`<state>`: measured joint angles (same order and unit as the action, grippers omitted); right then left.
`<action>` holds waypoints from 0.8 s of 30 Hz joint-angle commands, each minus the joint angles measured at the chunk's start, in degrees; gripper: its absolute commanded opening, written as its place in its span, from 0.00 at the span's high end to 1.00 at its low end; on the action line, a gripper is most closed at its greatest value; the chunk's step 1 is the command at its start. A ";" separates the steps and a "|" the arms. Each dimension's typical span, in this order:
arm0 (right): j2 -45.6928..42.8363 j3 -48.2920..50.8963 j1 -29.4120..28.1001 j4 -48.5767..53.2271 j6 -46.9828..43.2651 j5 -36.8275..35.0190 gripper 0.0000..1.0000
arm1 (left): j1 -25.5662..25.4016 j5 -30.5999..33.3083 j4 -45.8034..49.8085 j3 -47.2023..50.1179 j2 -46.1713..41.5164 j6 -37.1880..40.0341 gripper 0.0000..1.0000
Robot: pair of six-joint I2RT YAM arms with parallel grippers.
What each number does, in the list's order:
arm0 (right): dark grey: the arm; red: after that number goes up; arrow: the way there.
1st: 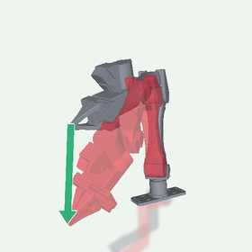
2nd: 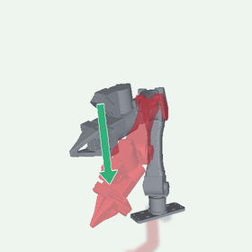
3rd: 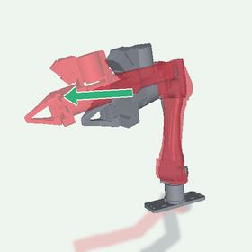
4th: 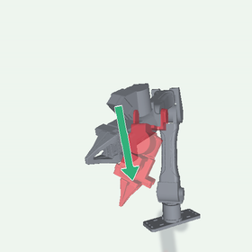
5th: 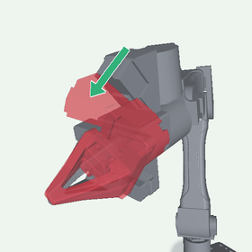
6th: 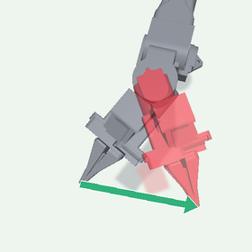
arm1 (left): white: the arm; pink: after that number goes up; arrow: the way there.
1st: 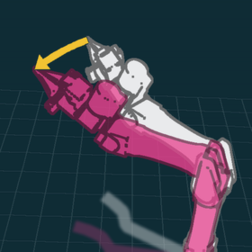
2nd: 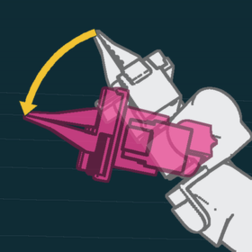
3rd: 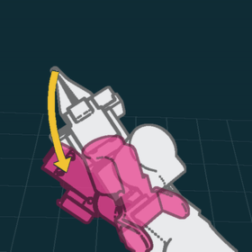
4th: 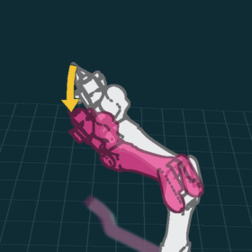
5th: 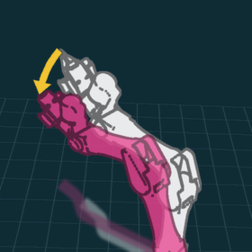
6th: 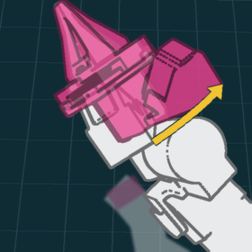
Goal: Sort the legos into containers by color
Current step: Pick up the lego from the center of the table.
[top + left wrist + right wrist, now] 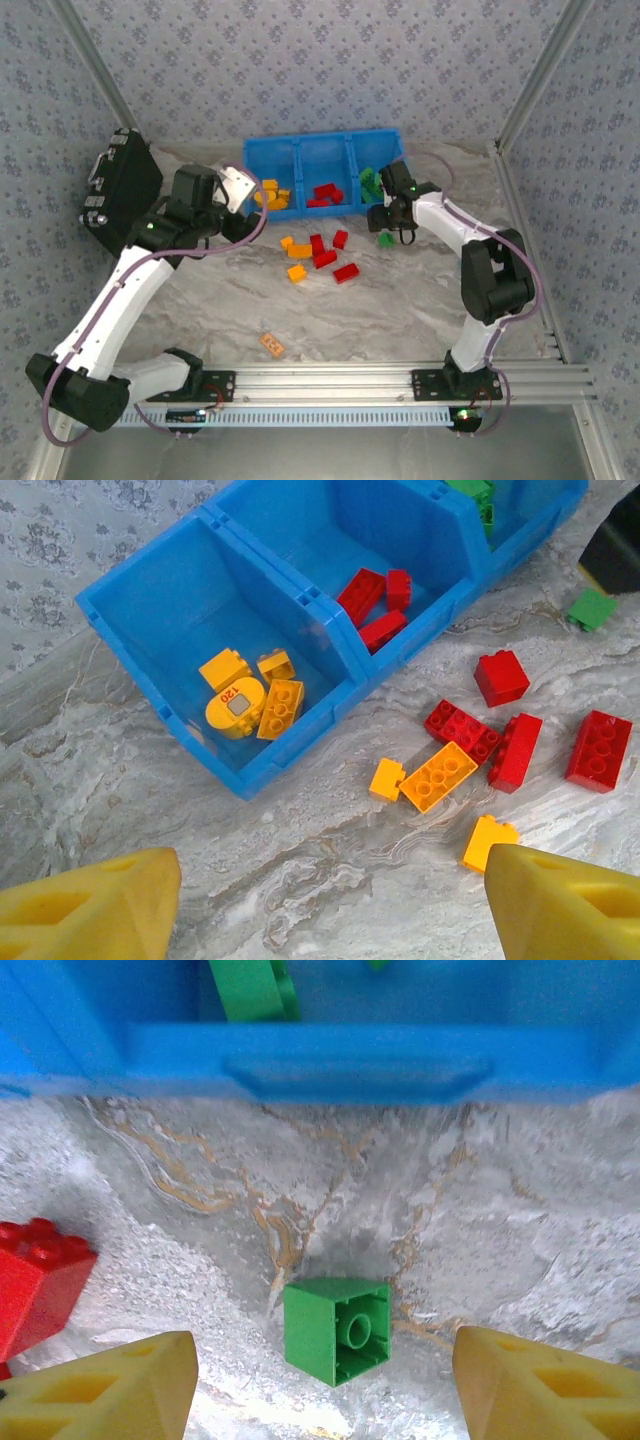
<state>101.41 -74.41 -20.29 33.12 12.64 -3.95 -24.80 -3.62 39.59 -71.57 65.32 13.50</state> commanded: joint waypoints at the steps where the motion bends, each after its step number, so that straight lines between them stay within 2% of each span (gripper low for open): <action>1: 0.08 1.73 -0.52 -2.83 2.35 0.43 0.30 | -0.38 -0.23 -2.21 0.44 -1.43 0.38 0.20; 11: 4.65 3.57 -1.07 -4.34 3.35 -1.19 0.30 | -0.98 0.80 -2.59 2.13 -1.60 1.36 0.18; 14: 4.62 4.63 -1.09 -4.85 4.27 -3.97 0.30 | -0.96 1.71 -2.68 2.08 -1.35 1.27 0.17; 20: 4.85 5.59 -0.40 -6.02 5.28 -4.66 0.31 | -1.04 2.12 -2.89 1.96 -0.68 1.10 0.17; 24: 5.51 8.41 -0.39 -8.20 5.76 -4.61 0.39 | -1.14 3.92 -2.92 1.62 0.12 0.94 0.17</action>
<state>105.91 -67.61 -20.97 26.00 17.08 -7.25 -25.54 -1.43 37.63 -69.78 64.82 13.93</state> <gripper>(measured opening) 0.623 0.832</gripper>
